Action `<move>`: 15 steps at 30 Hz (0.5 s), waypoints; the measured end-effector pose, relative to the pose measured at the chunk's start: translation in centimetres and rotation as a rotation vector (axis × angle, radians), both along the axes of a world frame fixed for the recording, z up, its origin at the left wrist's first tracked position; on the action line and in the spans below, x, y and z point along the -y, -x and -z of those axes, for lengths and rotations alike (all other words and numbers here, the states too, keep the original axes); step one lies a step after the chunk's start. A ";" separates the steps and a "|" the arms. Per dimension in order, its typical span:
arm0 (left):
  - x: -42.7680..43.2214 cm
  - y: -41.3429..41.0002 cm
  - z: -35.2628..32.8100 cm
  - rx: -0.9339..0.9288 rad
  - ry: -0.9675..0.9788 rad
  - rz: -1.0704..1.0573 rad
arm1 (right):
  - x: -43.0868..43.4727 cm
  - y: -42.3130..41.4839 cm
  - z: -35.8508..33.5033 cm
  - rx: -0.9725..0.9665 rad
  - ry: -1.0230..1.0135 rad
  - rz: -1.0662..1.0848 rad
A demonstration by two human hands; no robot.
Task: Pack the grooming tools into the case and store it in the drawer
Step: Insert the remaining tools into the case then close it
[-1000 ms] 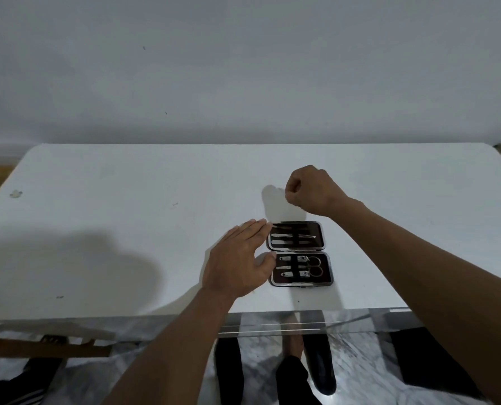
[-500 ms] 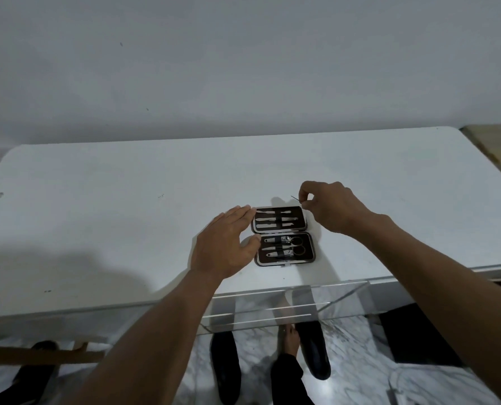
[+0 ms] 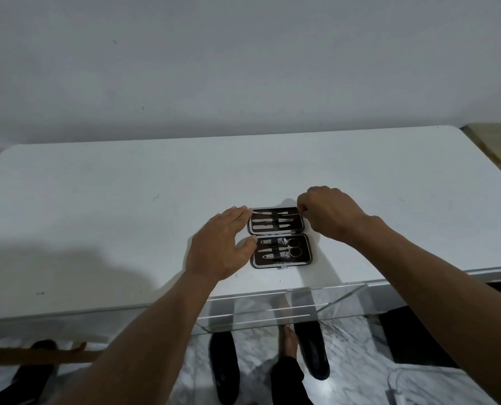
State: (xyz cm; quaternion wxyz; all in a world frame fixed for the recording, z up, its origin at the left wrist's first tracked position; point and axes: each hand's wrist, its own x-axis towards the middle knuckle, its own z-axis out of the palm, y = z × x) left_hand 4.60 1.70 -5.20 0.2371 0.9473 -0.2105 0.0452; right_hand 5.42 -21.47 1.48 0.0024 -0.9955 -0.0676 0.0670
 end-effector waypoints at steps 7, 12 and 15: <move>0.1 0.0 -0.2 -0.007 0.007 -0.007 | -0.2 -0.6 0.1 -0.016 -0.079 -0.054; 0.0 0.0 -0.2 -0.005 0.006 -0.008 | -0.7 -0.5 0.2 -0.025 -0.110 -0.059; 0.1 0.0 -0.3 -0.007 0.008 -0.009 | -0.9 -0.4 0.4 -0.013 -0.119 -0.041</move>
